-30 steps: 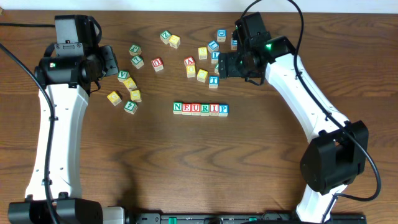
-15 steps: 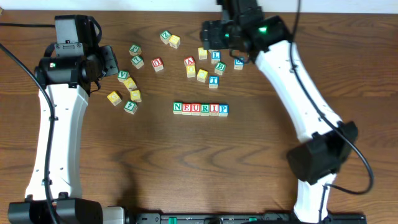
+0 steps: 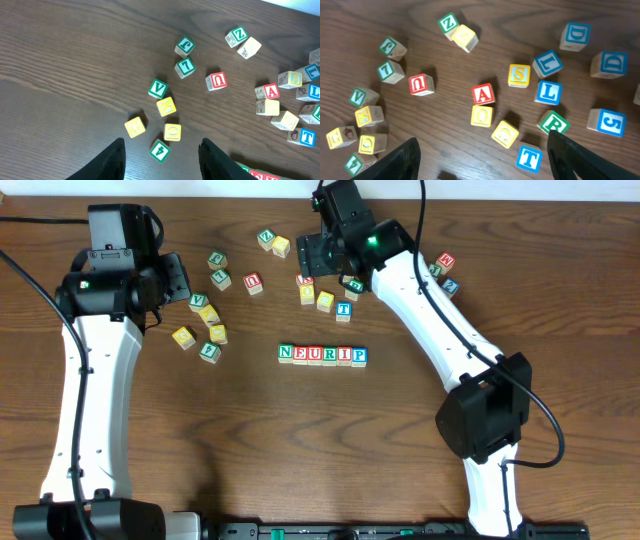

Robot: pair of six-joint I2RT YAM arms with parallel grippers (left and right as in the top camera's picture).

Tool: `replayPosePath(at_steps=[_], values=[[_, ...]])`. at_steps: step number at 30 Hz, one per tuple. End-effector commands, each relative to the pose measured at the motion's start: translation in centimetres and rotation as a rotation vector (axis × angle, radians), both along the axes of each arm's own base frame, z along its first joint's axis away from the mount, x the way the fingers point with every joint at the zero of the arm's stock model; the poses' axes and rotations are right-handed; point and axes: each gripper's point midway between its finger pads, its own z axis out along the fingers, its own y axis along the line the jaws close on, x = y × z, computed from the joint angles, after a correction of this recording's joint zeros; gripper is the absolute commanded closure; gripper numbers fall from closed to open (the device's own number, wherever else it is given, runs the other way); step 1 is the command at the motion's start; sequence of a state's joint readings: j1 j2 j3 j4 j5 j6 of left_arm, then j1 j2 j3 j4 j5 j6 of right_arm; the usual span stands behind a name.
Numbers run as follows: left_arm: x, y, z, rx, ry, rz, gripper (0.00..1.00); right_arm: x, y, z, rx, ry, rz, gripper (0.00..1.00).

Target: Spell out NEURIPS

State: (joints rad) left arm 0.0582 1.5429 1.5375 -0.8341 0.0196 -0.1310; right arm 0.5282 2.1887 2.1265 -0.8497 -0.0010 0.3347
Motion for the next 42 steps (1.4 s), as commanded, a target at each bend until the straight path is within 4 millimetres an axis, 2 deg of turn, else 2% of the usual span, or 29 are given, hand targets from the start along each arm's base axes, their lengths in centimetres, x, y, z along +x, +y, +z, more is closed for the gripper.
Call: replayPosePath(at_steps=[1,12,17,25,29,37,42], values=[[0.3,0.3,0.5,0.003,-0.013,0.011,0.53,1.4,-2.6,0.0,-0.012,0.000,-0.077,0.25],[0.3,0.3,0.5,0.003,-0.013,0.012,0.53,3.6,-11.0,-0.8,-0.085,0.033,-0.241,0.27],[0.3,0.3,0.5,0.003,-0.013,0.012,0.53,3.9,-12.5,-0.9,-0.085,0.043,-0.268,0.28],[0.3,0.3,0.5,0.003,-0.013,0.012,0.53,4.3,-12.8,-0.7,-0.078,0.032,-0.277,0.28],[0.3,0.3,0.5,0.003,-0.013,0.012,0.53,4.3,-13.6,-0.7,-0.061,0.048,-0.299,0.25],[0.3,0.3,0.5,0.002,-0.013,0.012,0.53,3.0,-17.9,-2.0,-0.085,0.156,-0.380,0.26],[0.3,0.3,0.5,0.002,-0.013,0.012,0.53,2.6,-18.6,-1.4,-0.047,0.175,-0.381,0.28]])
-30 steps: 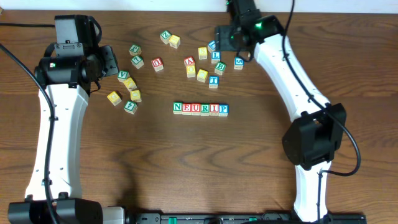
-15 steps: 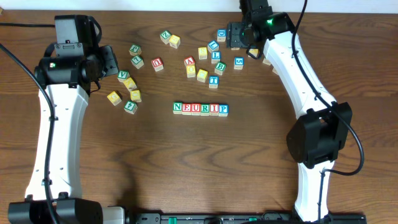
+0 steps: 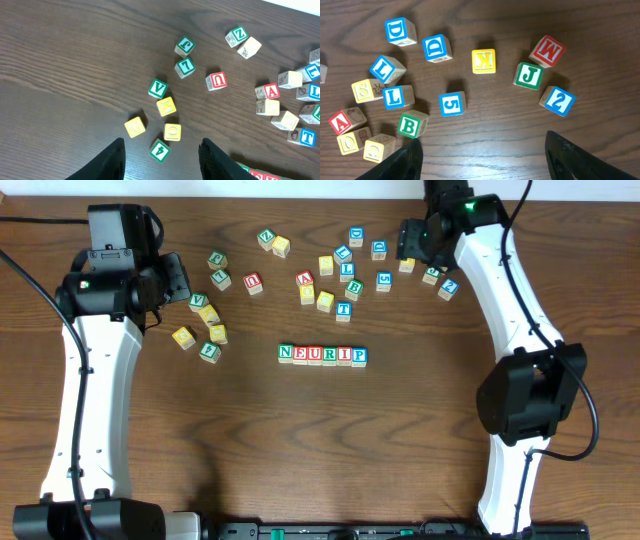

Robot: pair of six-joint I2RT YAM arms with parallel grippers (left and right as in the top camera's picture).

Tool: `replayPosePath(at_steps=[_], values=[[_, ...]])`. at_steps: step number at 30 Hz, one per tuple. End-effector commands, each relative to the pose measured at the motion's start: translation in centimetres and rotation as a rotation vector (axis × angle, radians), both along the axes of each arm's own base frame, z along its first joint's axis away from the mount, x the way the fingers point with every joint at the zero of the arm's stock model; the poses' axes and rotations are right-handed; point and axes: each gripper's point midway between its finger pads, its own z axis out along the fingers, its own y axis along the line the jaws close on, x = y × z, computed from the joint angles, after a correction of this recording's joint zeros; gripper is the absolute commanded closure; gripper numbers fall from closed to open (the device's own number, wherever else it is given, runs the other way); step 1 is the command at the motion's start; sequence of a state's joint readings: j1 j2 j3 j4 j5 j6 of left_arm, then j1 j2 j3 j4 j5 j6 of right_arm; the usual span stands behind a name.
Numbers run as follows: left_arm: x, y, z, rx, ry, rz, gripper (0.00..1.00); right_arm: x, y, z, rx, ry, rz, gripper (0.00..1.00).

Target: Spell out NEURIPS

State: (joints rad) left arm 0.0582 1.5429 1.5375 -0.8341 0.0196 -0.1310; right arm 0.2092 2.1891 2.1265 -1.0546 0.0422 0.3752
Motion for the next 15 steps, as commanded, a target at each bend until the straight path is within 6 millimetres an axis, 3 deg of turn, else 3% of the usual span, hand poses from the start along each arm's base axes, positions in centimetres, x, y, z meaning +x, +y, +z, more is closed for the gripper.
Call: replayPosePath(at_steps=[1,6,15], values=[[0.3,0.3,0.5,0.003,-0.013,0.012,0.53,0.0,0.0,1.5,0.039,-0.023,-0.009,0.28],[0.3,0.3,0.5,0.003,-0.013,0.012,0.53,-0.7,1.9,2.5,0.104,-0.021,0.040,0.28],[0.3,0.3,0.5,0.002,-0.013,0.012,0.53,-1.3,2.0,2.3,0.083,-0.001,0.073,0.28]])
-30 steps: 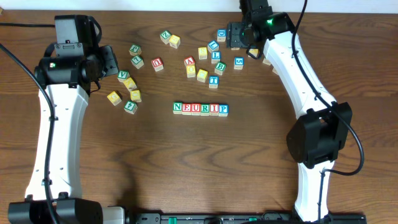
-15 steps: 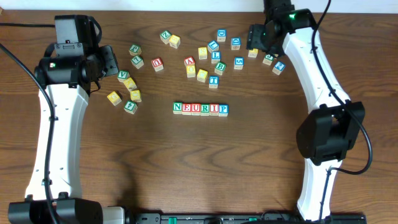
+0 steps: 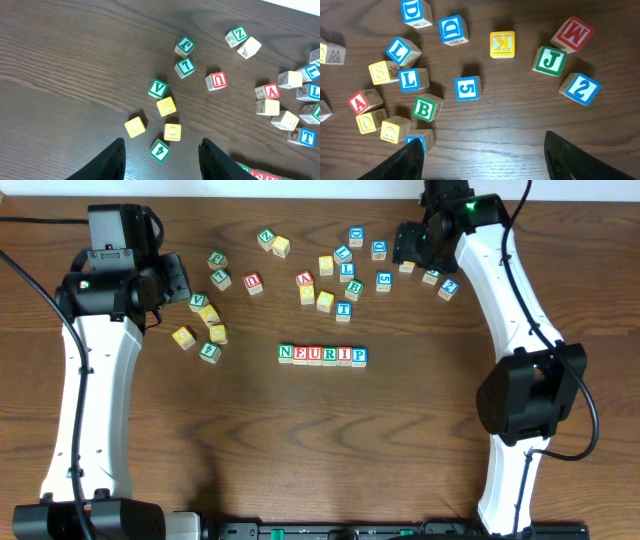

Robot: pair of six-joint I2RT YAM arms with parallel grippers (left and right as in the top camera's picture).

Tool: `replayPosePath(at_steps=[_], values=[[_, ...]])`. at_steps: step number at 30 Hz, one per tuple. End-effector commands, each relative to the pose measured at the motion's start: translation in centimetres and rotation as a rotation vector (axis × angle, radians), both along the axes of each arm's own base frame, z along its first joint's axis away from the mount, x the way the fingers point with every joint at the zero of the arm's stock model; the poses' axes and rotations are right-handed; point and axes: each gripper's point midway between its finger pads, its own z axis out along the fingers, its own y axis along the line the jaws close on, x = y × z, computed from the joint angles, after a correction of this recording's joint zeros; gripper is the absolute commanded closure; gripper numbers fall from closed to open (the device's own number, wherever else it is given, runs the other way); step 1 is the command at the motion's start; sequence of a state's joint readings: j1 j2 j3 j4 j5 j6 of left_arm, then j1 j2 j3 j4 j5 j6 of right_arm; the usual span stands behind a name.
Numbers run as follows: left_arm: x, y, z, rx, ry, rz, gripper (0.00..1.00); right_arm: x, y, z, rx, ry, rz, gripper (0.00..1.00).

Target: Spell out NEURIPS

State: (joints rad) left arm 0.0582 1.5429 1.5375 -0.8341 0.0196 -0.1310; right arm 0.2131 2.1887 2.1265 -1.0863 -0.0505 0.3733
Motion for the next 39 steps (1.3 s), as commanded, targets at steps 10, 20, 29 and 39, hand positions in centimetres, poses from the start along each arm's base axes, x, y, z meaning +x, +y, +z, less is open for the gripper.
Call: replayPosePath(at_steps=[10,20,29,39], values=[[0.6,0.2,0.8,-0.005,-0.028,0.019,0.53,-0.9,2.2,2.4,-0.005,-0.044,0.099,0.23],[0.6,-0.4,0.7,-0.034,-0.028,-0.004,0.53,-1.1,3.1,2.5,-0.012,-0.052,0.131,0.21],[0.8,-0.8,0.9,-0.049,-0.037,-0.017,0.53,-1.2,3.4,2.5,-0.012,-0.052,0.137,0.21],[0.3,-0.8,0.5,-0.051,-0.012,-0.017,0.54,-1.3,3.9,2.5,-0.012,-0.052,0.148,0.20]])
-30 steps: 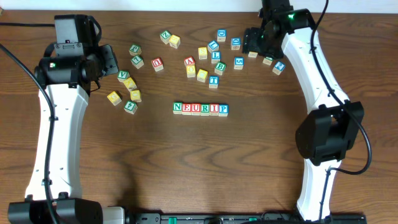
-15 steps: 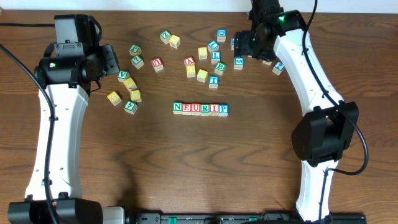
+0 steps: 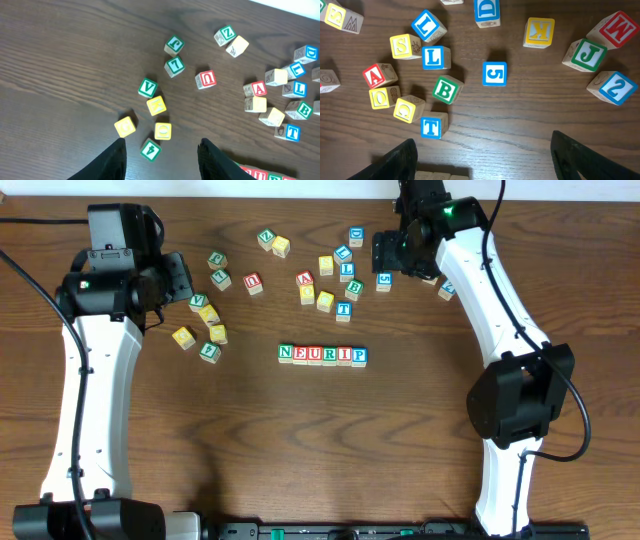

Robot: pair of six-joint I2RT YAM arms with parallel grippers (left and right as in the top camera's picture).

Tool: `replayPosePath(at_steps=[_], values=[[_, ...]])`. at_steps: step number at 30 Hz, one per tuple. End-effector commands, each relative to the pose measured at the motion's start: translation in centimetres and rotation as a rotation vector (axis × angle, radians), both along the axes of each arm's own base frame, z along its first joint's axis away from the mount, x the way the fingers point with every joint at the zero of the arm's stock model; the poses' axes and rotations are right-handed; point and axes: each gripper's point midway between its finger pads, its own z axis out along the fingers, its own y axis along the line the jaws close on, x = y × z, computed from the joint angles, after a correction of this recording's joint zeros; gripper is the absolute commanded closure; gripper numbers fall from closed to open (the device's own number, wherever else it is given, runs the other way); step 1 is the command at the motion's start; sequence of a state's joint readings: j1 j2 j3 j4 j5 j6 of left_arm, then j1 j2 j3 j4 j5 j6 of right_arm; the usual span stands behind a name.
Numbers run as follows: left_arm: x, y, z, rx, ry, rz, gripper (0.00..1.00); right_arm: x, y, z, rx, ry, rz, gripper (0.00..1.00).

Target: Spell out NEURIPS

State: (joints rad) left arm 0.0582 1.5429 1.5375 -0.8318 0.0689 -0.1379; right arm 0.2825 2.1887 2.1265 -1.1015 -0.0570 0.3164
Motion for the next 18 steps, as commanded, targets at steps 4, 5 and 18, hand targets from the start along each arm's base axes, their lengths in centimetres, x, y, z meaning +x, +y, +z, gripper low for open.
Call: replayPosePath(at_steps=[4,5,18], values=[[-0.17,0.01,0.19,-0.009,0.011,0.008,0.54,-0.05,0.42,2.63,0.011,-0.058,0.025,0.20],[-0.21,0.00,0.16,-0.009,0.013,0.008,0.54,-0.05,0.42,2.63,0.011,-0.058,0.025,0.19],[-0.51,-0.01,-0.12,-0.010,0.029,0.008,0.54,-0.06,0.42,2.63,0.012,-0.058,0.025,0.19]])
